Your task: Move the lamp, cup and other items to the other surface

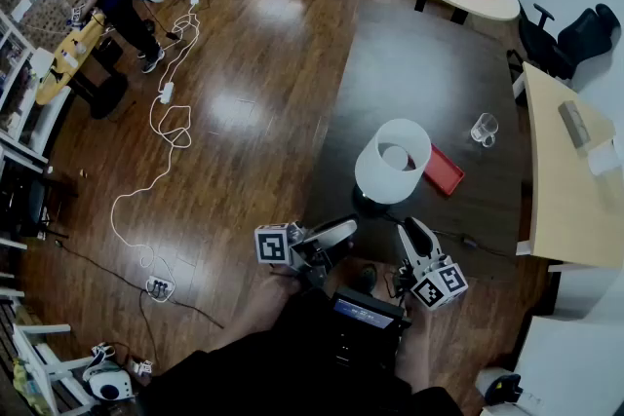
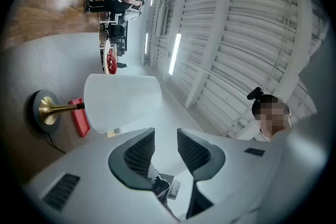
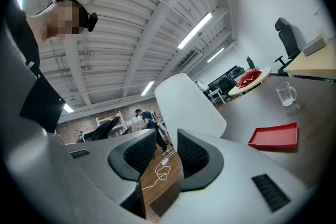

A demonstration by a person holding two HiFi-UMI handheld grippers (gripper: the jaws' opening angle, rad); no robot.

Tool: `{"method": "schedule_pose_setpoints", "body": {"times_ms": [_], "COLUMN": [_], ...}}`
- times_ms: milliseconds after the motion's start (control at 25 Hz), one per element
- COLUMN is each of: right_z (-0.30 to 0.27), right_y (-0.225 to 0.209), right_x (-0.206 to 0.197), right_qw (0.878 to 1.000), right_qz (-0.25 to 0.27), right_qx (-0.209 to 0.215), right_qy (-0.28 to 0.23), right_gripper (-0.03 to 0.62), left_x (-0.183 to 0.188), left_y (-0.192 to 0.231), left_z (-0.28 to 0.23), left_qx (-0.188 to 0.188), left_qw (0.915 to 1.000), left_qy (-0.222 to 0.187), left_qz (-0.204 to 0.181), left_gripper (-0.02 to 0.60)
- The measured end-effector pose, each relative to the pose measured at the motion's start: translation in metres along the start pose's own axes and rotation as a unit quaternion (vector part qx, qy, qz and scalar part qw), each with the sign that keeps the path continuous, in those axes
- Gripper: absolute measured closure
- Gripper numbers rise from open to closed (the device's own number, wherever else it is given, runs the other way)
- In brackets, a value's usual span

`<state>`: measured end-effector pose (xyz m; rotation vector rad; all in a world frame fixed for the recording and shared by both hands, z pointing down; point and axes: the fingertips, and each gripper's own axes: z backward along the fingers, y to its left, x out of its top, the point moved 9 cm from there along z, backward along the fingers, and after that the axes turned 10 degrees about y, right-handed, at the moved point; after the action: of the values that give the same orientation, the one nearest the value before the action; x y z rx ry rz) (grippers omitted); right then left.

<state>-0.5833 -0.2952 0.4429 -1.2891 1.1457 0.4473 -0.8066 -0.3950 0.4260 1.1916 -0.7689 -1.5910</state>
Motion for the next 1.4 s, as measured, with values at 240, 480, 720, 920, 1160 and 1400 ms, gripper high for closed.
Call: {"method": "schedule_pose_setpoints", "body": {"times_ms": [240, 480, 720, 920, 1160, 1400], "right_z": [0.004, -0.003, -0.011, -0.027, -0.041, -0.056], "right_y": [-0.062, -0.095, -0.106, -0.099, -0.087, -0.084], "right_x": [0.020, 0.025, 0.022, 0.017, 0.006, -0.009], "right_qw": [0.999, 0.995, 0.992, 0.992, 0.996, 0.991], "right_qz": [0.016, 0.032, 0.040, 0.051, 0.043, 0.061], "right_qx": [0.027, 0.060, 0.077, 0.061, 0.008, -0.043], "right_qy": [0.037, 0.071, 0.090, 0.095, 0.082, 0.113], "right_gripper": [0.437, 0.434, 0.422, 0.418, 0.419, 0.405], "left_x": [-0.006, -0.008, -0.010, 0.005, 0.042, 0.078], "left_y": [0.022, 0.026, 0.021, 0.024, 0.029, 0.044], "left_z": [-0.041, -0.056, -0.052, -0.032, -0.001, -0.010], "left_qx": [0.026, 0.058, 0.078, 0.069, 0.041, 0.008], "left_qw": [0.9987, 0.9936, 0.9892, 0.9899, 0.9945, 0.9982], "left_qy": [-0.043, -0.093, -0.119, -0.120, -0.094, -0.059], "left_qz": [-0.012, -0.027, -0.036, -0.030, -0.023, 0.007], "left_gripper": [0.445, 0.445, 0.445, 0.445, 0.445, 0.445]}}
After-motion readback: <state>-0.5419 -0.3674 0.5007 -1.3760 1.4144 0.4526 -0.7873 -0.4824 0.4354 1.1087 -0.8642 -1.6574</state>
